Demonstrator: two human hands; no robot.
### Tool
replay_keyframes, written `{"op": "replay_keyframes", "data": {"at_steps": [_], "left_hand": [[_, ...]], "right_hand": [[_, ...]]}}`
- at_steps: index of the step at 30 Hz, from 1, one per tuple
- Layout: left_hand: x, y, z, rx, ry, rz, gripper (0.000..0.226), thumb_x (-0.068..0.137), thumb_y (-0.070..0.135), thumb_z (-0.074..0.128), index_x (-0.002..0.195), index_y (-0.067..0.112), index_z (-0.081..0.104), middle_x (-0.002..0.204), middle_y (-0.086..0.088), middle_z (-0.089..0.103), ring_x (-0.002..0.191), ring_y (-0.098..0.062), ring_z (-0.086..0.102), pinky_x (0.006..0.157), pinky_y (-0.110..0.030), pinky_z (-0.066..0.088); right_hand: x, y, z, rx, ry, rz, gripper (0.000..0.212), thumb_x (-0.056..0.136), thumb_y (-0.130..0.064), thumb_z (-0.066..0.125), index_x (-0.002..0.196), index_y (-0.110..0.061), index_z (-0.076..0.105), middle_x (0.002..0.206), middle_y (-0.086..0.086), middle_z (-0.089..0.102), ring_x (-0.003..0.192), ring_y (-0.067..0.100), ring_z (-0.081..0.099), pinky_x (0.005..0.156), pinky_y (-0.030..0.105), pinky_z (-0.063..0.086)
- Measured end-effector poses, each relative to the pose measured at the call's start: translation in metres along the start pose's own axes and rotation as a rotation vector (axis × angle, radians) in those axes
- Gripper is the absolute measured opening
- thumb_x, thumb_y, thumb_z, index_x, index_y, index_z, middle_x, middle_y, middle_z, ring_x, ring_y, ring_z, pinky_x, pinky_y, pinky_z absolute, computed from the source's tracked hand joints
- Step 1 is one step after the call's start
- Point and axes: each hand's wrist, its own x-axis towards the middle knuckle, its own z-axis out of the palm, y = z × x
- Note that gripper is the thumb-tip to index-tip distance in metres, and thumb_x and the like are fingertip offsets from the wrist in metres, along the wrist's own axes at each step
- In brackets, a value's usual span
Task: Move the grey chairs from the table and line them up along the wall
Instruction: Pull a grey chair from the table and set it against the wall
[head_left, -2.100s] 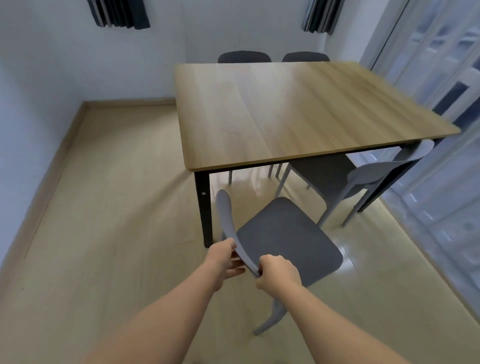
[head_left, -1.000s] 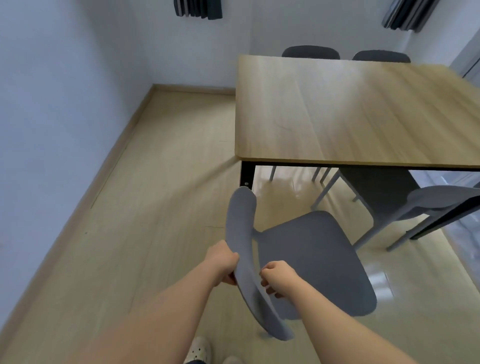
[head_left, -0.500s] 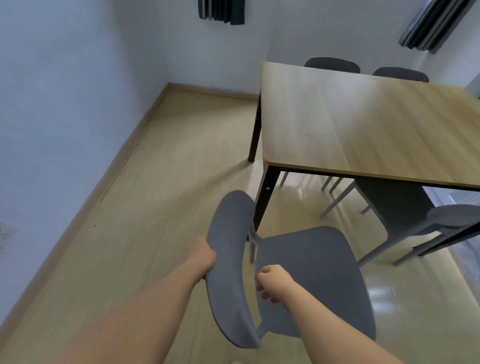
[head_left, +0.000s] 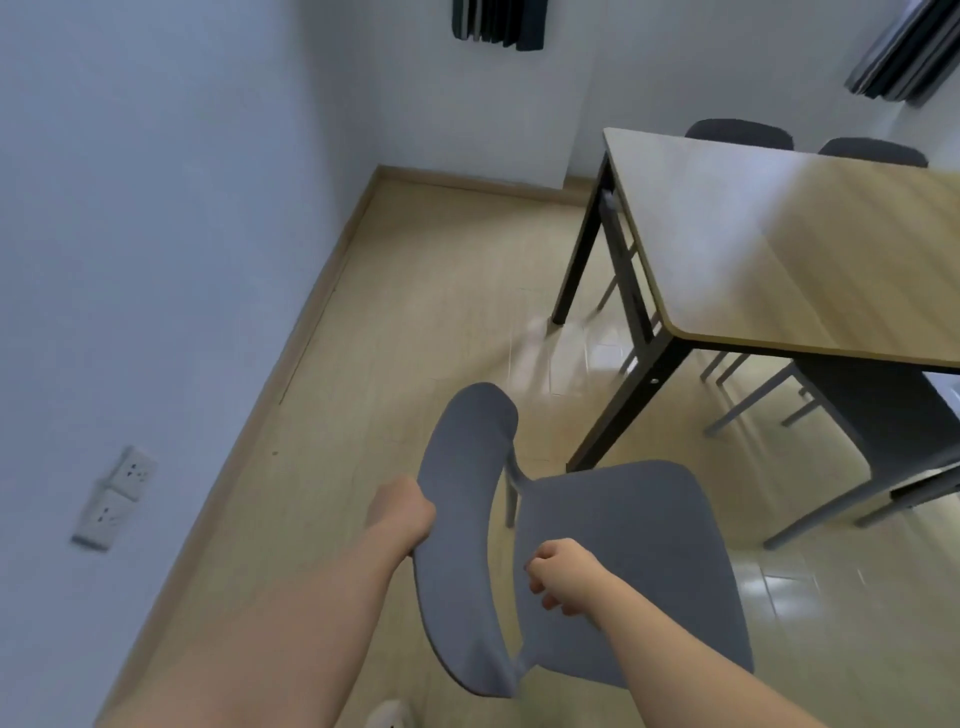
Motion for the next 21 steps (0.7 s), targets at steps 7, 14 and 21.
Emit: {"op": "replay_keyframes", "data": {"at_steps": [7, 14, 21], "left_hand": [[0.003, -0.061, -0.059, 0.064, 0.129, -0.058, 0.026, 0.089, 0.010, 0.046, 0.111, 0.003, 0.059, 0.116, -0.016, 0.064, 0.105, -0.034, 0.064, 0.078, -0.032, 0.051], [0.005, -0.119, -0.097, 0.030, 0.172, -0.102, 0.022, 0.087, 0.008, 0.045, 0.067, 0.014, 0.037, 0.069, 0.000, 0.044, 0.066, -0.018, 0.047, 0.046, -0.023, 0.026], [0.028, -0.188, -0.153, 0.021, 0.168, -0.062, 0.033, 0.088, 0.011, 0.050, 0.060, 0.017, 0.034, 0.067, 0.001, 0.044, 0.059, -0.015, 0.044, 0.046, -0.022, 0.029]], "right_hand": [[-0.003, -0.055, 0.040, -0.039, -0.006, -0.097, 0.039, 0.091, -0.010, 0.034, 0.119, 0.001, 0.060, 0.092, 0.008, 0.056, 0.072, 0.019, 0.052, 0.054, 0.022, 0.035], [-0.005, -0.100, 0.080, -0.128, -0.064, -0.108, 0.026, 0.095, -0.014, 0.035, 0.104, -0.005, 0.059, 0.088, 0.007, 0.055, 0.061, 0.017, 0.048, 0.052, 0.025, 0.034], [-0.010, -0.171, 0.151, -0.122, -0.057, -0.108, 0.016, 0.093, -0.012, 0.036, 0.092, -0.009, 0.052, 0.077, 0.003, 0.053, 0.063, 0.017, 0.049, 0.052, 0.024, 0.034]]}}
